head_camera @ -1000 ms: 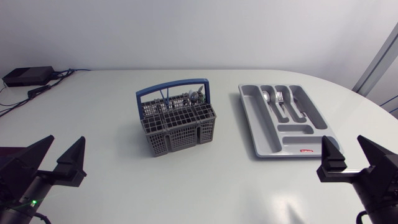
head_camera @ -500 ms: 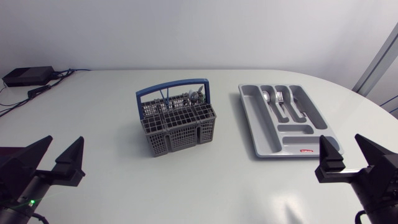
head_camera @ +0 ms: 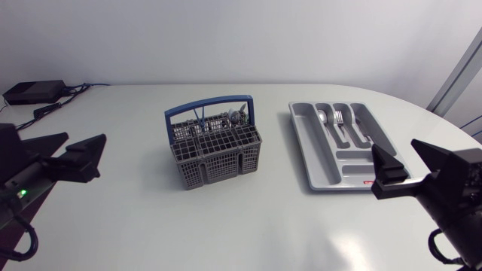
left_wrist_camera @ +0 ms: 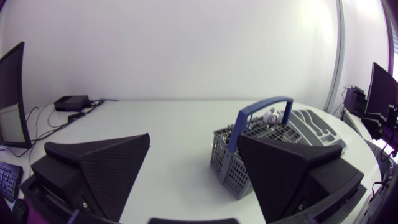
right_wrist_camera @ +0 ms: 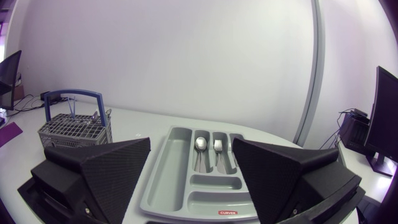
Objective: Unload the cutlery basket into the drawer organizer.
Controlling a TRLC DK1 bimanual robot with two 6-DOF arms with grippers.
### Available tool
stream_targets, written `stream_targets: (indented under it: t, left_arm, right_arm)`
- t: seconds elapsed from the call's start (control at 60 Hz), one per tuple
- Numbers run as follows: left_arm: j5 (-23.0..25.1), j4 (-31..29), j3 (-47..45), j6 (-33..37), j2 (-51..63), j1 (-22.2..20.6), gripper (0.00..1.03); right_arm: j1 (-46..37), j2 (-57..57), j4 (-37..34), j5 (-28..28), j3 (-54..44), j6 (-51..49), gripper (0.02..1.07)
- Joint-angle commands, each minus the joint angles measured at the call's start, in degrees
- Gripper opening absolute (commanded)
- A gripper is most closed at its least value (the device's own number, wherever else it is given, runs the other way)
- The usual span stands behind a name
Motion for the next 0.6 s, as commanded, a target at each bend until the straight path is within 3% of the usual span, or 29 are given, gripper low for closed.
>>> stream_targets:
  t: [0.0,0.233,0.383,0.583]
  left_arm:
    - [0.39,-2.58,5.02,0.16,7.99,-1.89,0.96]
    - [5.22,-10.66,15.65,4.29,22.58,-2.5,0.92]
    - [5.22,-12.68,19.61,19.23,27.59,-4.26,0.91]
    - [7.07,-15.14,22.51,24.94,33.22,-3.73,0.93]
  right_arm:
    - [1.59,6.81,0.82,0.89,4.29,0.89,0.97]
    - [6.43,18.68,-4.27,0.19,12.55,1.24,0.97]
    - [8.36,25.54,-8.14,-0.69,18.35,-0.08,0.97]
    - [8.8,32.92,-10.07,-6.31,23.54,-3.95,0.9]
